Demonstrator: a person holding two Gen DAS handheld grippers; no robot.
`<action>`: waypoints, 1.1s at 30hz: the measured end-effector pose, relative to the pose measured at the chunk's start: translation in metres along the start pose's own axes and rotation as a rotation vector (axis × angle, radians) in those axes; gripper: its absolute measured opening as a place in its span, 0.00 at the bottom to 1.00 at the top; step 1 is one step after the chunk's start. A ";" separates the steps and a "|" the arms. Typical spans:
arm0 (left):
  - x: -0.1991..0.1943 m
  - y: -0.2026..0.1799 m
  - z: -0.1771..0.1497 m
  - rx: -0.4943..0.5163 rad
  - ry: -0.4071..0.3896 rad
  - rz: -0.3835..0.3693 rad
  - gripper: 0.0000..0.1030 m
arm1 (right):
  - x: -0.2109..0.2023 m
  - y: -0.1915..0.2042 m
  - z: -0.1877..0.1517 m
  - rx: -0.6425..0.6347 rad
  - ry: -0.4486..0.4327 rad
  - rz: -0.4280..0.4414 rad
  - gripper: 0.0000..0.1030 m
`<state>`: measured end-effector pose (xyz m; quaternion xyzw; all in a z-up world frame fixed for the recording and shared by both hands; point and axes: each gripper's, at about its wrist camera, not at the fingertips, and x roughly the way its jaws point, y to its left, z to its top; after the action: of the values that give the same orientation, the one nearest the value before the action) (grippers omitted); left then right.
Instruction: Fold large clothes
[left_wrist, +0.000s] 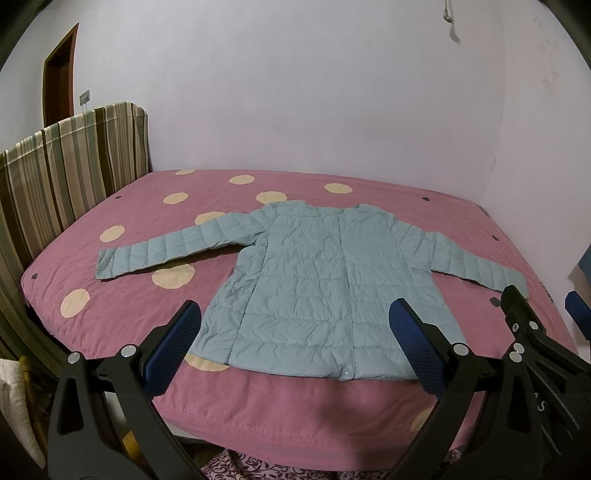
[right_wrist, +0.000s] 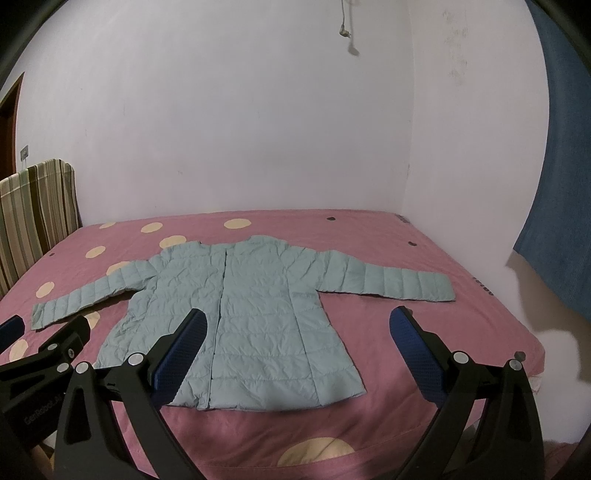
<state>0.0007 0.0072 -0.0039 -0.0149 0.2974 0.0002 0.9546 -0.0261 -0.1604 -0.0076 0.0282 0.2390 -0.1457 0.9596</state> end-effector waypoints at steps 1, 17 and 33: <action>0.000 0.000 0.000 0.000 0.000 0.000 0.98 | 0.000 0.000 0.000 0.000 0.000 0.000 0.95; 0.001 -0.001 -0.001 0.002 0.002 0.003 0.98 | 0.001 -0.001 -0.001 0.000 0.005 0.002 0.95; 0.002 0.000 -0.001 0.002 0.006 0.003 0.98 | 0.001 -0.002 -0.001 -0.001 0.009 0.002 0.95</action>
<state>0.0015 0.0069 -0.0059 -0.0134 0.3004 0.0015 0.9537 -0.0268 -0.1624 -0.0092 0.0287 0.2431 -0.1447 0.9587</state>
